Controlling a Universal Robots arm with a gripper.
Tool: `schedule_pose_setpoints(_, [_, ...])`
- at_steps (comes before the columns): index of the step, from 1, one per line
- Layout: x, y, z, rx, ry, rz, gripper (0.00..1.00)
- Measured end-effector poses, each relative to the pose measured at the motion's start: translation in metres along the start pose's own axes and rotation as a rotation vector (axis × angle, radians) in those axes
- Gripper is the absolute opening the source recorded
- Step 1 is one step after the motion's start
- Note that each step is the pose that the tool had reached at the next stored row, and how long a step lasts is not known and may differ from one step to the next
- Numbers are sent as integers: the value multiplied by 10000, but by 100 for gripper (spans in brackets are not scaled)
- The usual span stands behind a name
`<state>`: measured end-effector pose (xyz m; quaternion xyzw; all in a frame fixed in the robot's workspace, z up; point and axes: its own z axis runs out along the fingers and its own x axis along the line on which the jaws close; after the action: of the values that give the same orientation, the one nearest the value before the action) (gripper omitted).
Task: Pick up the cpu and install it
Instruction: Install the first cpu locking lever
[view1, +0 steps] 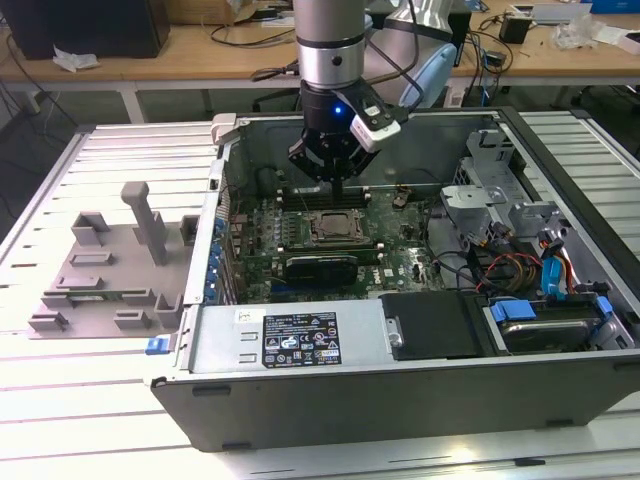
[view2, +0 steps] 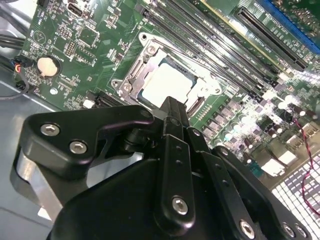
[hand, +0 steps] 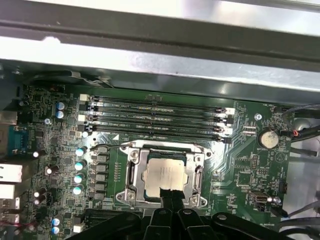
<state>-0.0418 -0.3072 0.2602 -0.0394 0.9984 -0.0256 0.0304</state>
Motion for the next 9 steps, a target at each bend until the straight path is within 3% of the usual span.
schedule_pose_setpoints(2, [0, 0, -1, 0, 3, 0, 11])
schedule_pose_setpoints(3, [-1, 0, 0, -6, 60, -5, 11])
schedule_pose_setpoints(5, [-2, 0, 2, -27, 314, -16, 11])
schedule_pose_setpoints(9, [17, 2, 3, -31, 312, -19, 11])
